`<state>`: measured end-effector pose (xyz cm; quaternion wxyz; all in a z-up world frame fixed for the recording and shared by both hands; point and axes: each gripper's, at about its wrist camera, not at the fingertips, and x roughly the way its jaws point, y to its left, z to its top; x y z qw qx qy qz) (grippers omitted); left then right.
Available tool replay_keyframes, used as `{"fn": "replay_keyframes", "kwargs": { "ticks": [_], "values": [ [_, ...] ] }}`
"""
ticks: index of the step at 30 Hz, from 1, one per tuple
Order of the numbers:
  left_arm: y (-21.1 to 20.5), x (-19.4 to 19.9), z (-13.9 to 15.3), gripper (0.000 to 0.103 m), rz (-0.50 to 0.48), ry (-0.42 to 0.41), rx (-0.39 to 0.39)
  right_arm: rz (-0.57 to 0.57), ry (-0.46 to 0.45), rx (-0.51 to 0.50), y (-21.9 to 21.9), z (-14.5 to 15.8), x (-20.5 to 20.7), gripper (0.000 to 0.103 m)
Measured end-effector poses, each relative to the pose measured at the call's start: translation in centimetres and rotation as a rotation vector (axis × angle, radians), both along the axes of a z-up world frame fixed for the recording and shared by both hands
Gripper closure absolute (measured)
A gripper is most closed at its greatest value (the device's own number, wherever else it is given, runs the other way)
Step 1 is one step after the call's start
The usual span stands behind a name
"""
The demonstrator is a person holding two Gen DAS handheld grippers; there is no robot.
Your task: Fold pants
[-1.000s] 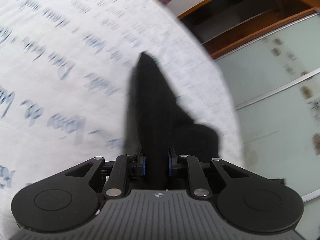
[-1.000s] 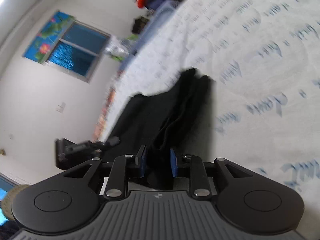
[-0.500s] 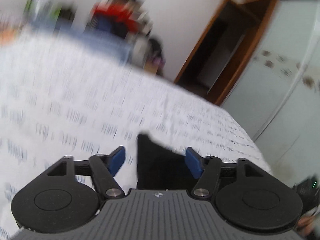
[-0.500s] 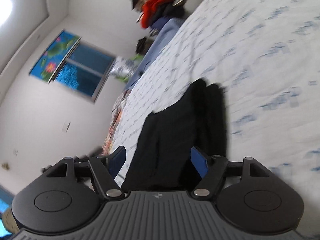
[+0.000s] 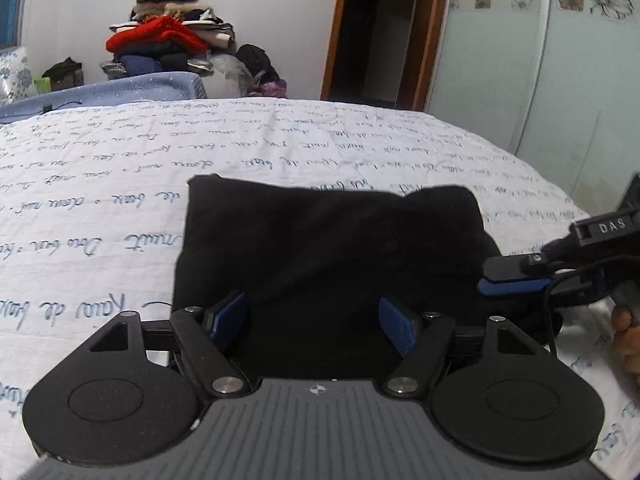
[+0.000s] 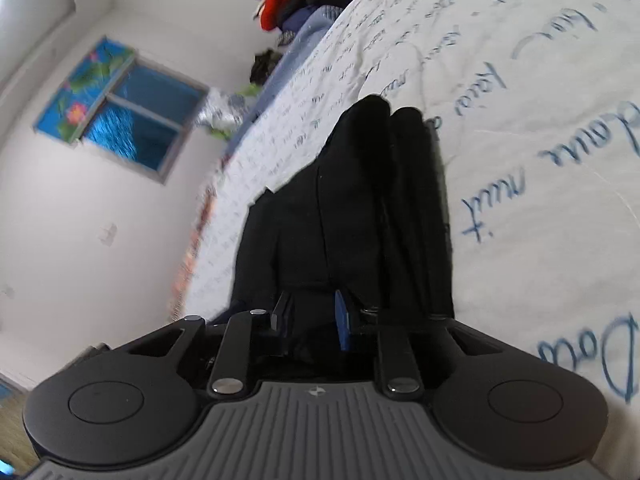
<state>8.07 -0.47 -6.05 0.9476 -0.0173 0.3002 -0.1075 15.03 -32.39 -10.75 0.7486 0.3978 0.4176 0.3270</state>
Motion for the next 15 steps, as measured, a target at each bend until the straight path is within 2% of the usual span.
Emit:
{"fn": "replay_keyframes", "kwargs": {
  "ticks": [3, 5, 7, 10, 12, 15],
  "values": [
    [0.9, -1.8, 1.2, 0.025, 0.047, -0.066, -0.011, -0.061, -0.079, -0.053, -1.0, 2.0, -2.4, 0.075],
    [1.5, -3.3, 1.7, 0.02, 0.07, -0.095, 0.018, -0.096, -0.109, -0.086, -1.6, 2.7, -3.5, 0.068],
    [1.7, -4.2, 1.4, 0.019, 0.104, -0.102, 0.06, -0.117, -0.089, -0.092, -2.4, 2.5, -3.9, 0.053],
    [1.9, -4.8, 0.9, 0.018, 0.133, -0.098, 0.092, -0.111, -0.059, -0.079, -2.7, 2.0, -3.7, 0.054],
    [2.2, -4.3, 0.4, 0.014, 0.15, -0.037, 0.051, -0.092, -0.055, -0.097, -2.3, 2.1, -3.3, 0.054],
    [2.6, -3.9, -0.6, 0.012, 0.172, 0.007, -0.007, -0.053, -0.062, -0.142, -0.9, 2.5, -2.5, 0.054]
  ]
}}
